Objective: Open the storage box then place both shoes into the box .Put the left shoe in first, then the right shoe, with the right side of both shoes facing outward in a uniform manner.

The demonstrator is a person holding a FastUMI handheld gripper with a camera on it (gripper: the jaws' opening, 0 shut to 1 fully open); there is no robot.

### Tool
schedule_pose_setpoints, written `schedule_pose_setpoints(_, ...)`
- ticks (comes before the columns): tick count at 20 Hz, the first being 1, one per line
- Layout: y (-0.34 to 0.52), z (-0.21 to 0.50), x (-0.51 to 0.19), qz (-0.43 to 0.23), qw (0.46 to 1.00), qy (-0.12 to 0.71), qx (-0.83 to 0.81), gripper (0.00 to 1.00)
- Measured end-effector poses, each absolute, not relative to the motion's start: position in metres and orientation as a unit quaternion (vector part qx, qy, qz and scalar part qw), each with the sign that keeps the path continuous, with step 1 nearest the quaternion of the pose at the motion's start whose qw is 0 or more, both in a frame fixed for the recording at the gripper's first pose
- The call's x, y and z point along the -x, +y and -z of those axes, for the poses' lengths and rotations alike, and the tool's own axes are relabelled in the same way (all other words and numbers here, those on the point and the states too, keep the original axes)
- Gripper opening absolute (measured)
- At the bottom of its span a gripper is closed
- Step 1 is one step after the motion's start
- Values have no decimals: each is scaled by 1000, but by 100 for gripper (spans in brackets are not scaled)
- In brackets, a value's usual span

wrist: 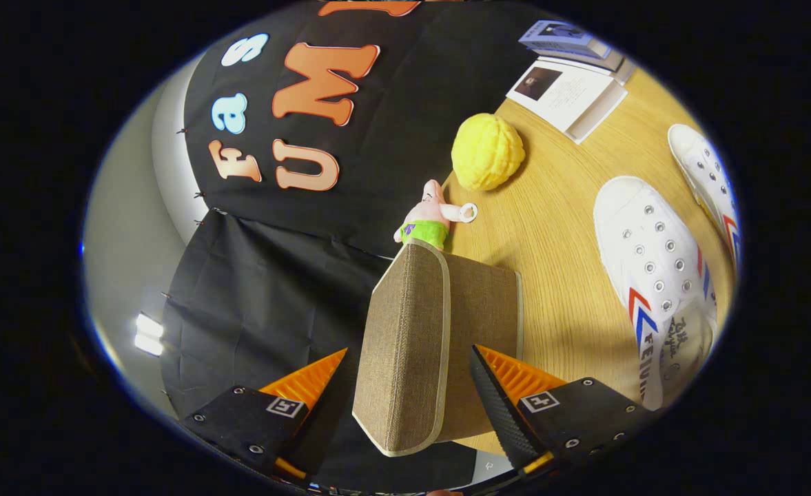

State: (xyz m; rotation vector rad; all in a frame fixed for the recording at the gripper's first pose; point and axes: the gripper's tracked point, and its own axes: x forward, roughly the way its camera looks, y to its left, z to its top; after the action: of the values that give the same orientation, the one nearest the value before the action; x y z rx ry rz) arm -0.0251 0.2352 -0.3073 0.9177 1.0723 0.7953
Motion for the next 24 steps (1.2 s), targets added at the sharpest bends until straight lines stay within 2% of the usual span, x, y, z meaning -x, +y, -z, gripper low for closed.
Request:
schedule_pose_setpoints(10, 283, 325, 46, -409, 612, 521, -432, 98)
schedule_pose_setpoints(19, 267, 296, 40, -410, 601, 494, -476, 97)
schedule_pose_setpoints(21, 263, 287, 36, -400, 605, 486, -487, 95)
schedule_pose_setpoints(23, 258, 283, 34, -385, 619, 481, -487, 88)
schedule_pose_setpoints(24, 256, 279, 28, -375, 632, 470, -489, 79)
